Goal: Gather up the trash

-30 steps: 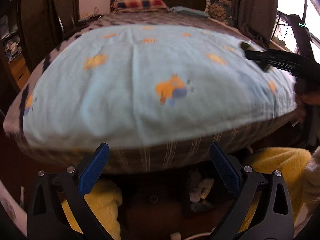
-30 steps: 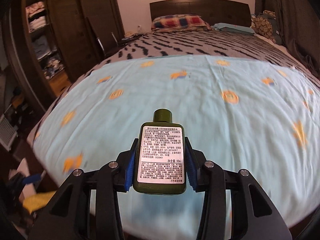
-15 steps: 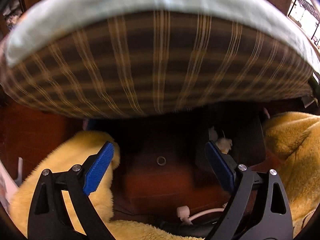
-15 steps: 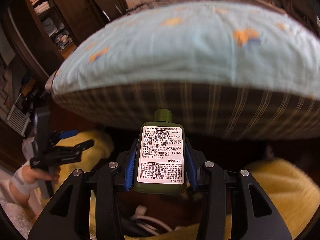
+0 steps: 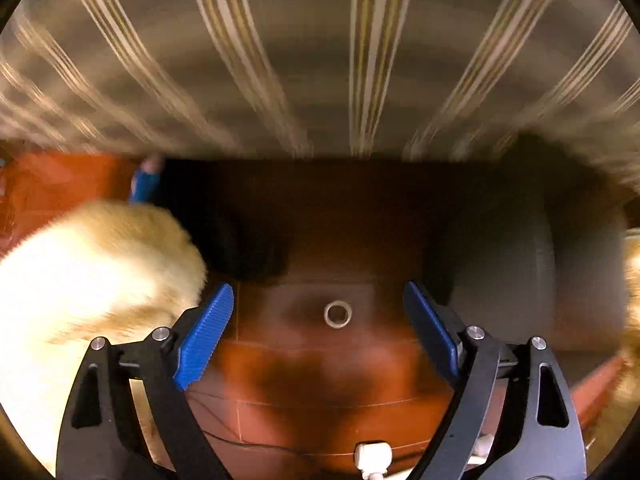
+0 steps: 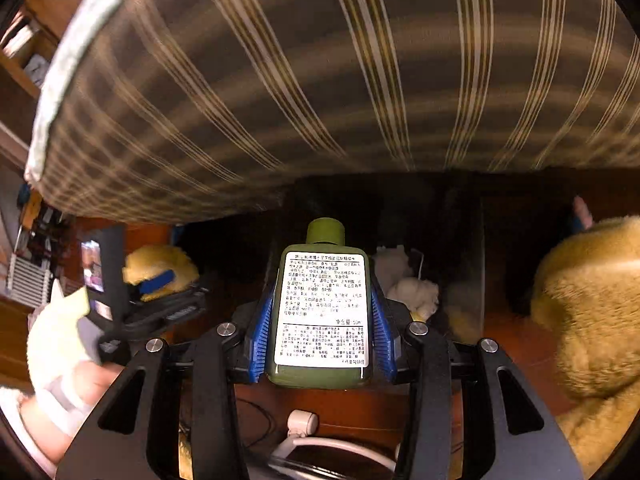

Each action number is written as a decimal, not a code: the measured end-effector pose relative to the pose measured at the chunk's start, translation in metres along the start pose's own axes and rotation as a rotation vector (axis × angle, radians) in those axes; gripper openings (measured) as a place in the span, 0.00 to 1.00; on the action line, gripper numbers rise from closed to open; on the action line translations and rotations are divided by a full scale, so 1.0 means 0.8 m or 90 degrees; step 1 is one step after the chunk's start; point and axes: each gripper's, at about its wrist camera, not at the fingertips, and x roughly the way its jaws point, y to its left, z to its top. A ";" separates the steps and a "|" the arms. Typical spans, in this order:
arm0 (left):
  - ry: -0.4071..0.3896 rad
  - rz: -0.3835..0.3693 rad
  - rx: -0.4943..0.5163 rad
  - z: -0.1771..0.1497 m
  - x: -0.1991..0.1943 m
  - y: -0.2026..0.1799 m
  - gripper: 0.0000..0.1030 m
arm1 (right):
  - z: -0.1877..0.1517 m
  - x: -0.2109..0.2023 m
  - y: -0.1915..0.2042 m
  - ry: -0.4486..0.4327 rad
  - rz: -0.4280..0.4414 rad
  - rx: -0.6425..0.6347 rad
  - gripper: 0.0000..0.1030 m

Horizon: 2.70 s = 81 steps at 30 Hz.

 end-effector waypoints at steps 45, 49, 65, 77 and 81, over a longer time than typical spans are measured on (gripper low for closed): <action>0.088 -0.017 0.041 -0.010 0.129 -0.012 0.29 | 0.030 0.035 -0.046 -0.033 -0.088 0.037 0.68; 0.031 -0.017 0.085 -0.005 0.065 -0.021 0.29 | 0.035 0.023 -0.048 -0.057 -0.087 0.045 0.69; -0.184 -0.124 0.196 0.025 -0.200 -0.095 0.29 | 0.039 -0.073 -0.066 -0.152 -0.045 0.100 0.90; -0.103 -0.175 0.259 0.039 -0.159 -0.165 0.51 | 0.048 -0.185 -0.096 -0.225 -0.129 0.069 0.97; -0.123 -0.178 0.261 0.049 -0.172 -0.167 0.71 | 0.057 -0.206 -0.098 -0.238 -0.137 0.065 0.97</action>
